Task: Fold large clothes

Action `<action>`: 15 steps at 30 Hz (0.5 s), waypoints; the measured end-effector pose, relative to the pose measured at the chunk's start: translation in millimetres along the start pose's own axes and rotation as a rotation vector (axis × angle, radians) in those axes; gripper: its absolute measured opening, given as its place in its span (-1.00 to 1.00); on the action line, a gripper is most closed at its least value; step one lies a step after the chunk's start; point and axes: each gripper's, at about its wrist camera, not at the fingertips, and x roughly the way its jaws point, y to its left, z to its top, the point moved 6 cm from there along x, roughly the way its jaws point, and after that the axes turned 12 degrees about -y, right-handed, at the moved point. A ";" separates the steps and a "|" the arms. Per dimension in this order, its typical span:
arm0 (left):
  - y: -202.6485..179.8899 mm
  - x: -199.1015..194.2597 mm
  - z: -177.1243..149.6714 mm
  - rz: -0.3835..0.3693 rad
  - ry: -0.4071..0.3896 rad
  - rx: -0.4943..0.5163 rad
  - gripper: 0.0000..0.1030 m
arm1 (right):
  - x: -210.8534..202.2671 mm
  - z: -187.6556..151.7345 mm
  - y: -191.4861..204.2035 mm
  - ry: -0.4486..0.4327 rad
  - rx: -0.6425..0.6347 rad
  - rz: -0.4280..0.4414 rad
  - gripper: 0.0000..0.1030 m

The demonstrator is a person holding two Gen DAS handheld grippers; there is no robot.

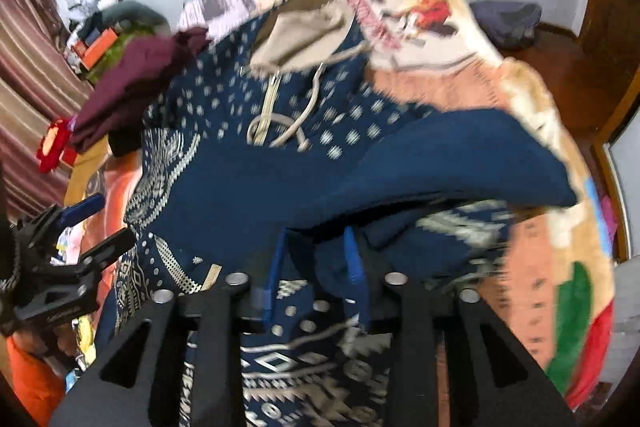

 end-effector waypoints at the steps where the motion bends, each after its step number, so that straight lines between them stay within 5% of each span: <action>1: -6.0 0.5 6.8 -0.007 -0.008 0.009 0.51 | -5.7 2.4 -4.1 -0.023 0.001 -0.010 -0.18; 7: -61.3 1.1 60.0 -0.064 -0.079 0.104 0.51 | -53.7 17.0 -61.1 -0.154 0.062 -0.116 -0.12; 15: -168.0 29.3 106.3 -0.233 -0.082 0.223 0.60 | -74.9 7.1 -132.2 -0.187 0.175 -0.234 -0.11</action>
